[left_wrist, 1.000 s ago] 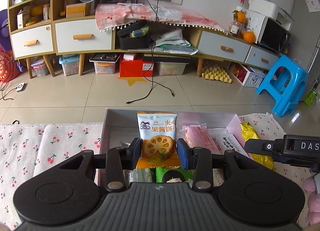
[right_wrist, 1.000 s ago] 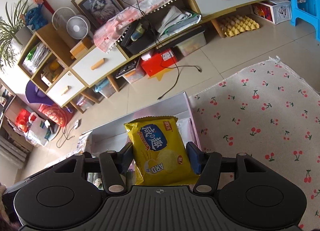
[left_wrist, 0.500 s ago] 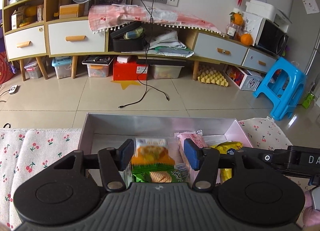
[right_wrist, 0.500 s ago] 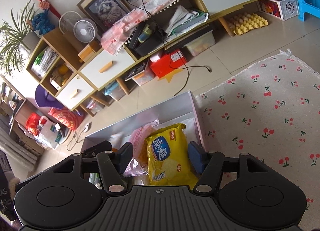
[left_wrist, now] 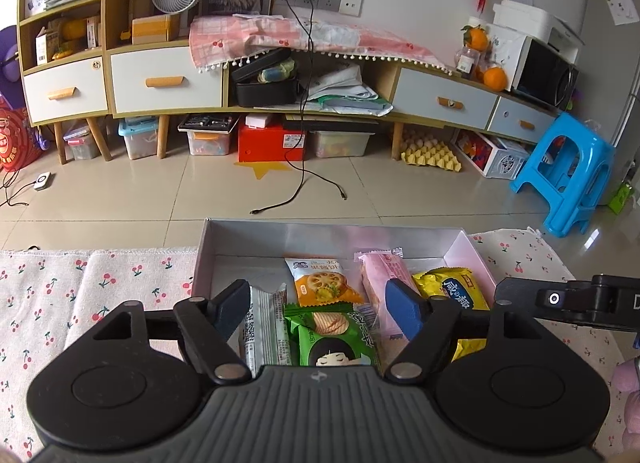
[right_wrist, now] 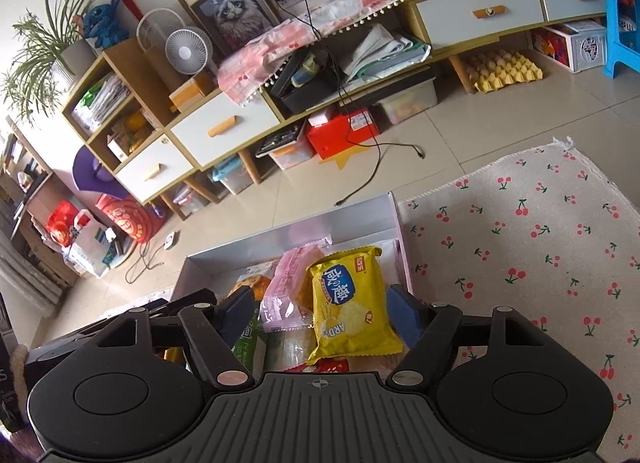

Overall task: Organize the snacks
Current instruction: 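Lower both snacks into the box and open both tools, then withdraw both tools from the box toward the remaining snacks on the cloth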

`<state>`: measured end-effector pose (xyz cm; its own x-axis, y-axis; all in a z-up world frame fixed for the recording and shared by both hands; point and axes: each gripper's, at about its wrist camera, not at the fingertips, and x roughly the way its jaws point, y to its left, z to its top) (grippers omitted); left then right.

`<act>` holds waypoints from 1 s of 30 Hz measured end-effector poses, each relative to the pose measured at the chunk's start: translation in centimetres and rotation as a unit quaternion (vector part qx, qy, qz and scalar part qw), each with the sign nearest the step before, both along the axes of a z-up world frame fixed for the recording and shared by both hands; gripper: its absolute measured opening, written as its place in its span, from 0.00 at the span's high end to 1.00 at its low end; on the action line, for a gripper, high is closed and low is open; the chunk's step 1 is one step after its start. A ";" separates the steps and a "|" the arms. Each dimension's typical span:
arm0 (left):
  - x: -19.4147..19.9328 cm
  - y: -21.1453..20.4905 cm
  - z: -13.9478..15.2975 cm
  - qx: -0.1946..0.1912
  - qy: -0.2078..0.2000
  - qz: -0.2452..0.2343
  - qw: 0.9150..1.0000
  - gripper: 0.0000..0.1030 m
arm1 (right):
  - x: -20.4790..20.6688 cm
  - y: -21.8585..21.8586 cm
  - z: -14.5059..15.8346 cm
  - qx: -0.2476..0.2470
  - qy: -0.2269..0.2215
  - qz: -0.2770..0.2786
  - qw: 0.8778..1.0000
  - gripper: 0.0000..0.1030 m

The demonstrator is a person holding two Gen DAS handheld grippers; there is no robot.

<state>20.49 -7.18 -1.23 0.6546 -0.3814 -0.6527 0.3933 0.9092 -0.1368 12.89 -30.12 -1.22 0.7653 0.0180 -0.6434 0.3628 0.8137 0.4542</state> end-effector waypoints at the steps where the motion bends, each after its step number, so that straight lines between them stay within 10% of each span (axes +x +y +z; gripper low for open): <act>1: -0.3 0.2 0.2 0.000 0.000 0.002 1.000 0.24 | -0.3 0.1 0.4 -0.002 0.000 0.000 1.000 0.25; 12: -4.7 2.4 1.8 0.016 -0.009 0.012 1.000 0.01 | -3.9 2.3 3.3 -0.038 0.006 0.014 0.999 0.12; 30: -10.5 5.7 0.2 0.030 0.015 0.024 0.999 0.01 | -9.8 5.2 2.8 -0.071 0.034 0.030 0.996 0.10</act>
<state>10.01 -1.45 -1.00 0.6512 -0.3094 -0.6930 0.3451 0.9340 -0.0926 3.04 -24.92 1.60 0.7207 -0.0330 -0.6925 0.3379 0.8889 0.3092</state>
